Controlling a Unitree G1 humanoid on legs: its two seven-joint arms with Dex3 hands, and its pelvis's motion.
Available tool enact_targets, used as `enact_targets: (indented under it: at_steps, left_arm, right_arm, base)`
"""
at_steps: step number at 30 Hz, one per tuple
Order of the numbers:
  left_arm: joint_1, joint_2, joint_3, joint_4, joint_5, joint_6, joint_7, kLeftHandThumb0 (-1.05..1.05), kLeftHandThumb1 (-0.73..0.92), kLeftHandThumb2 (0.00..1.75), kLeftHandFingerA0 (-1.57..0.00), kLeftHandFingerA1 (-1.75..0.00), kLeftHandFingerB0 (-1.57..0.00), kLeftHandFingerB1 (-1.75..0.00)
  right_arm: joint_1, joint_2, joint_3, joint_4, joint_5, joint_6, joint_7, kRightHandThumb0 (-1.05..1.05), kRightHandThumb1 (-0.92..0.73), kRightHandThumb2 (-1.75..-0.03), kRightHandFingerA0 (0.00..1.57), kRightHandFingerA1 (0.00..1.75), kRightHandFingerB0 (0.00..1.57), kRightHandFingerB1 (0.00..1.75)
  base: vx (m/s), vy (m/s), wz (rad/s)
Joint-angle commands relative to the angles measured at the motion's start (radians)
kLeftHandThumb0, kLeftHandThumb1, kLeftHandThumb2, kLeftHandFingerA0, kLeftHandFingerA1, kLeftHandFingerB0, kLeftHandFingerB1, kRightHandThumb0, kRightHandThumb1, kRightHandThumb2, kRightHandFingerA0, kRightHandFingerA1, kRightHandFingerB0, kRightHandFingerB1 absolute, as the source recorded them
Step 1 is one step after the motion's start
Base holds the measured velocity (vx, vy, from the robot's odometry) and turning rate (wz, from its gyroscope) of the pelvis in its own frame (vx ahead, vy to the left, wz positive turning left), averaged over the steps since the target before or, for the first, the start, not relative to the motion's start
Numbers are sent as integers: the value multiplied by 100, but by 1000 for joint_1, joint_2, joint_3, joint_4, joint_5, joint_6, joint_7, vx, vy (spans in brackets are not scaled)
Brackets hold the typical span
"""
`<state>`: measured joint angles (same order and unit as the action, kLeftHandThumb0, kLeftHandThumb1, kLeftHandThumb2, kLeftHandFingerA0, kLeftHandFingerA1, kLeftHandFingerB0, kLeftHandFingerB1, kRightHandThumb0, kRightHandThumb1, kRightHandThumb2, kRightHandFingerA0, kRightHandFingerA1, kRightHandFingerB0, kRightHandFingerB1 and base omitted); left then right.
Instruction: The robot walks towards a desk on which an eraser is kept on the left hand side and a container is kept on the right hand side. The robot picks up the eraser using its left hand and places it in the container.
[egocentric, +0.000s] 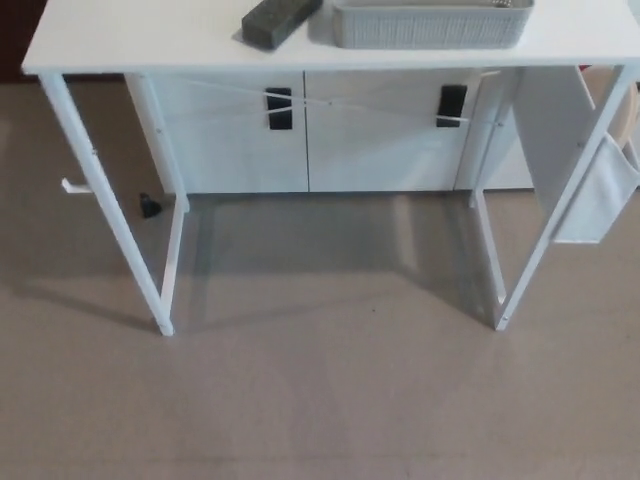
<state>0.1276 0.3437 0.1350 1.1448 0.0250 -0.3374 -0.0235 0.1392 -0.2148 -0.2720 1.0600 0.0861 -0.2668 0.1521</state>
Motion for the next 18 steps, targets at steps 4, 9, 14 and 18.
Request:
enact_targets:
  at_steps: [4, 9, 14, 18]
  left_arm:
    - [11, 11, 4, 1, 5, -24, 12, -39, 65, 60, -56, -44, -36, -32]
    - [20, 14, -1, 6, 13, -35, 13, -39, 66, 60, -55, -42, -37, -32]
    - [27, 15, -4, 18, 15, -50, 6, -37, 67, 60, -54, -43, -36, -32]
    - [21, 10, 8, 30, 3, -40, 9, -45, 51, 82, -50, -56, -32, -46]
  right_arm:
    - [-3, -3, -6, 8, 13, -10, -1, -18, -44, -53, 72, 72, 39, 48]
    - [-5, -9, -3, 34, 7, -22, 3, -19, -43, -53, 71, 68, 40, 47]
    - [34, 3, 1, -32, 10, -8, 0, -19, -44, -52, 72, 75, 39, 50]
    - [25, 3, -3, -6, 12, -1, 0, -21, -44, -55, 71, 71, 39, 49]
  base:
    - [199, 6, -10]
    - [220, 167, -11]
    - [214, 255, -3]
    - [198, 63, 9]
